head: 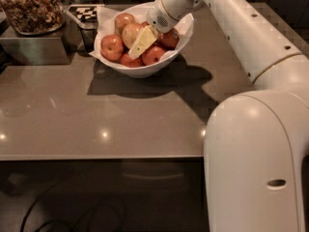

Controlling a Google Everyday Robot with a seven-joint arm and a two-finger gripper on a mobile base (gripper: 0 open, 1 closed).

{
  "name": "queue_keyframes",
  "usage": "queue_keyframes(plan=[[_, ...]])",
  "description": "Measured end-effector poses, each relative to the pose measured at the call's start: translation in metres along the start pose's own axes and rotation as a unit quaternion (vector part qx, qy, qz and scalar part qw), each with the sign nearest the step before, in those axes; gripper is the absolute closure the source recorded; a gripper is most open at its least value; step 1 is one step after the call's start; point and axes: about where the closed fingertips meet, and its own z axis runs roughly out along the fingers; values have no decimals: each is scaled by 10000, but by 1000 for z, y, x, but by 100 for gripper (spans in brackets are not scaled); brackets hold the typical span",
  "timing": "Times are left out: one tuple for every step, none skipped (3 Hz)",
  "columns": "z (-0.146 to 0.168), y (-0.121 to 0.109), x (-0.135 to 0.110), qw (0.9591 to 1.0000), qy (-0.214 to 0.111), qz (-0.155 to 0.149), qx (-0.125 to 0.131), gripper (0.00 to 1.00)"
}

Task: Pick apple from white bowl

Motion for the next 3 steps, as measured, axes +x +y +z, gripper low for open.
queue_keyframes(plan=[[2,-1,-19,9999,36,-127,5,0],[-4,-4,-34,9997,2,-233,111,0],[-4,-4,-34,9997,1,-234,111,19]])
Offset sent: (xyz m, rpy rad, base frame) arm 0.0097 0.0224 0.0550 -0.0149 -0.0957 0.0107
